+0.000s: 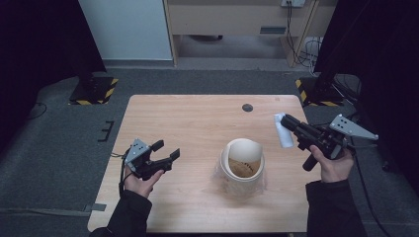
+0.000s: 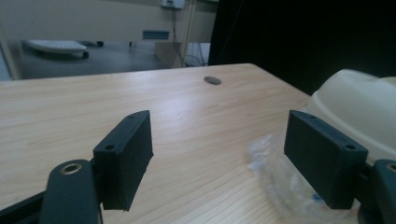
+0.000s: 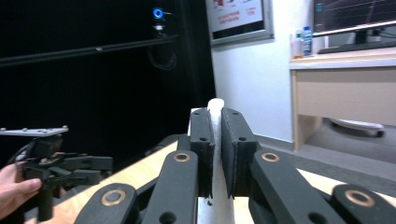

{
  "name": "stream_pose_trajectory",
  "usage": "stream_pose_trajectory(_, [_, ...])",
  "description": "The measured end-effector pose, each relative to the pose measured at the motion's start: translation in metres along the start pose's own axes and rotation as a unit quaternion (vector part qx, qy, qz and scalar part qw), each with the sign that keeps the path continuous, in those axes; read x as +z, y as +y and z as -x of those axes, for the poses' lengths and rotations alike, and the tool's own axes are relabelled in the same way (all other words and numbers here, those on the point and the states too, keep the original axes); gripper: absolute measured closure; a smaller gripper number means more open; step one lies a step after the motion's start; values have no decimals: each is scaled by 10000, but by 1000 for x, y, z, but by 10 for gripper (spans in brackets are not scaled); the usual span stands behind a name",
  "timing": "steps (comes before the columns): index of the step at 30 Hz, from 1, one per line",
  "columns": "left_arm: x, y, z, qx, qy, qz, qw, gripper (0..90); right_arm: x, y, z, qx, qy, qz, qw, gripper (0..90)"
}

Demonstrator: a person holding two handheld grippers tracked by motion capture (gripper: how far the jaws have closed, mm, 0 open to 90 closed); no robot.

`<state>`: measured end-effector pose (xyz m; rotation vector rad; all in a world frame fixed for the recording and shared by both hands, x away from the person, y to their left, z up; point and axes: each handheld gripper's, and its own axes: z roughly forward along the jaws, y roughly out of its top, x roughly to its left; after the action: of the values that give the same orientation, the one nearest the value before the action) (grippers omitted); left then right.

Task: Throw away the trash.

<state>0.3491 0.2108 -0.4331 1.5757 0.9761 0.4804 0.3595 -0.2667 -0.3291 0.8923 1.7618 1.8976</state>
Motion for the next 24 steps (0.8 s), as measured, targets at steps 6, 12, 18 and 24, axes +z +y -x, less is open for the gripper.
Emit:
stream_pose_trajectory(6, [-2,22,26,36,-425,377,9984,255,5,5,-14,-111,275,37,9996,838])
stream_pose_trajectory(12, [-3,46,47,-78,-805,686,9944,272,5,7,-19,-92,393,95,9991,838])
stream_pose_trajectory(18, [4,64,66,-26,-1119,867,9899,297,8,6,-22,-37,525,152,9985,838])
stream_pose_trajectory(24, [18,80,86,53,-1394,919,9859,329,10,4,-26,-41,604,147,9981,838])
